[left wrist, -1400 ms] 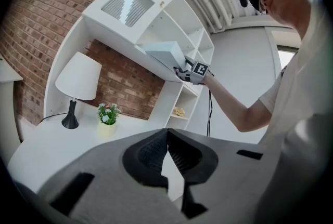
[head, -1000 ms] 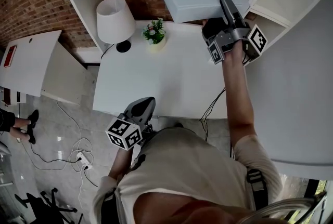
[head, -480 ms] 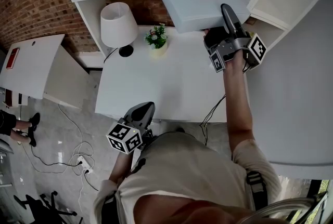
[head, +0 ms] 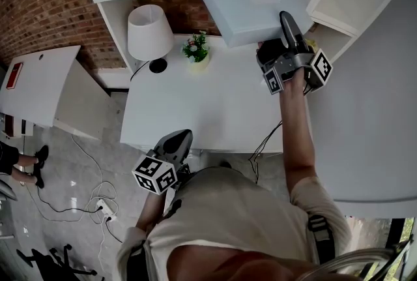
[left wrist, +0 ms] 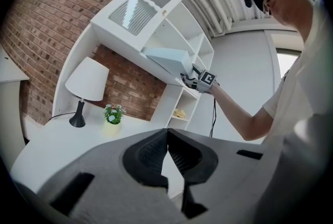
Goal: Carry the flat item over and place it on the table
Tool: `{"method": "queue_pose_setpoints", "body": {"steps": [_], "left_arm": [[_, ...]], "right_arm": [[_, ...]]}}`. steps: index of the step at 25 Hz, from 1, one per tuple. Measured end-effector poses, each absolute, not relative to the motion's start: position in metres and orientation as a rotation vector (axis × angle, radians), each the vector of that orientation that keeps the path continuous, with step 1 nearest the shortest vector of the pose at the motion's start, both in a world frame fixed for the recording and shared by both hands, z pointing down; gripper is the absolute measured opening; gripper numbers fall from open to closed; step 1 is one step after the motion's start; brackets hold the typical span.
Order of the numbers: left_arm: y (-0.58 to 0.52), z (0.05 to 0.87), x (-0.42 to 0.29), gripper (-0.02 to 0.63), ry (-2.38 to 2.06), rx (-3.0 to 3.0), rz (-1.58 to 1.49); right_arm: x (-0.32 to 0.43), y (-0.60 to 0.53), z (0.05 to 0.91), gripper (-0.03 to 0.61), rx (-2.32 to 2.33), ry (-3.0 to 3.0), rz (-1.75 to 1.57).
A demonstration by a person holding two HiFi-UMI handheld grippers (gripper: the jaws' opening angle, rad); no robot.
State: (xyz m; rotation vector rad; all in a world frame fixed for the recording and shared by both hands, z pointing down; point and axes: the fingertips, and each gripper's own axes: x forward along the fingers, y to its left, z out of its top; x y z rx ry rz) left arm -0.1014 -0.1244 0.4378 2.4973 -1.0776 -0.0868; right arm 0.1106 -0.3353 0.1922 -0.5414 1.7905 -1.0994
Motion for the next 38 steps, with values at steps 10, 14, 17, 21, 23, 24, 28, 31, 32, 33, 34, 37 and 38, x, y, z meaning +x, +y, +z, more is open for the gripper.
{"method": "queue_pose_setpoints", "body": {"steps": [10, 14, 17, 21, 23, 24, 28, 31, 32, 33, 34, 37, 38], "left_arm": [[-0.115, 0.434, -0.123, 0.02, -1.043, 2.49, -0.088], [-0.115, 0.437, -0.125, 0.02, -1.004, 2.492, -0.084], [-0.122, 0.439, -0.124, 0.02, -0.98, 2.488, -0.085], [-0.124, 0.44, -0.124, 0.02, -0.948, 2.499, -0.086], [-0.129, 0.438, -0.124, 0.02, -0.946, 2.509, -0.084], [-0.128, 0.437, -0.121, 0.02, -0.946, 2.516, -0.085], [-0.107, 0.434, -0.108, 0.02, -0.957, 2.532, -0.078], [-0.108, 0.432, -0.1, 0.02, -0.982, 2.532, -0.066], [-0.108, 0.431, -0.096, 0.02, -0.987, 2.532, -0.066], [-0.107, 0.43, -0.091, 0.02, -0.989, 2.533, -0.065], [-0.105, 0.429, -0.084, 0.02, -0.989, 2.536, -0.064], [-0.094, 0.427, -0.06, 0.02, -0.983, 2.553, -0.058], [-0.09, 0.428, -0.052, 0.02, -0.984, 2.558, -0.058]], "right_arm": [[0.102, -0.315, 0.181, 0.31, -0.54, 1.787, -1.049], [0.103, -0.305, 0.179, 0.31, -0.525, 1.78, -1.026], [0.106, -0.306, 0.179, 0.31, -0.539, 1.777, -1.022], [0.109, -0.297, 0.183, 0.31, -0.545, 1.765, -1.02], [0.112, -0.297, 0.182, 0.31, -0.536, 1.765, -1.014], [0.115, -0.293, 0.181, 0.31, -0.527, 1.76, -1.013], [0.135, -0.264, 0.181, 0.31, -0.478, 1.738, -1.007], [0.143, -0.262, 0.179, 0.31, -0.446, 1.747, -1.013], [0.146, -0.261, 0.179, 0.31, -0.437, 1.755, -1.016], [0.149, -0.259, 0.178, 0.311, -0.427, 1.763, -1.016], [0.154, -0.257, 0.177, 0.311, -0.416, 1.77, -1.015], [0.169, -0.244, 0.178, 0.311, -0.375, 1.78, -1.014], [0.173, -0.24, 0.179, 0.311, -0.362, 1.786, -1.015]]}}
